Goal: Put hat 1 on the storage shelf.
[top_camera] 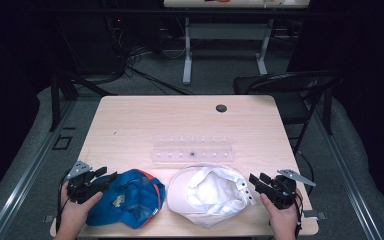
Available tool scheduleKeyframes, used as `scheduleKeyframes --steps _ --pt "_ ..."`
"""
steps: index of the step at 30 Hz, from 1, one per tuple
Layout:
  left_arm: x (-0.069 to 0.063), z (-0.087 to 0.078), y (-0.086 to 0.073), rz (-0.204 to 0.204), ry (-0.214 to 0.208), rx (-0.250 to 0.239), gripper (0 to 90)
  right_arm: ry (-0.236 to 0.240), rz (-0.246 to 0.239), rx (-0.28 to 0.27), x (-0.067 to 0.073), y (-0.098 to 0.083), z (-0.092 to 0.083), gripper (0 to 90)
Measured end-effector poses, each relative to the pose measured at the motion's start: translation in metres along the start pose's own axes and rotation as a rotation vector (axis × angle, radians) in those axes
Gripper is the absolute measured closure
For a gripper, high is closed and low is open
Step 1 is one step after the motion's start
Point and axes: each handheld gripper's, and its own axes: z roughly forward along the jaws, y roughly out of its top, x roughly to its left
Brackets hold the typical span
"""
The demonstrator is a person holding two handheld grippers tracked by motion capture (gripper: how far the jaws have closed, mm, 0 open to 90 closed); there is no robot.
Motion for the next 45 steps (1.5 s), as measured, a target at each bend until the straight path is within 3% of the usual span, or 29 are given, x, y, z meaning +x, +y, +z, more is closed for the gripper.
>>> scheduleKeyframes --steps 6,16,19,28,45 --pt "-0.003 0.0 0.0 0.0 0.003 0.016 43.9 0.043 0.033 0.016 0.001 0.004 0.0 46.2" --pt "0.0 -0.007 -0.001 -0.017 0.017 0.001 42.9 0.055 0.042 0.135 0.009 0.018 0.002 51.4" --pt "0.0 -0.007 -0.001 -0.012 0.014 0.007 42.9 0.054 0.02 0.166 0.011 0.021 0.002 51.3" --pt "-0.005 -0.005 0.001 0.004 0.0 0.012 43.2 0.07 0.035 0.286 0.014 0.038 -0.002 50.4" --pt "-0.007 -0.002 0.001 0.014 -0.003 0.019 43.2 0.003 -0.043 0.478 0.034 0.058 0.002 49.3"
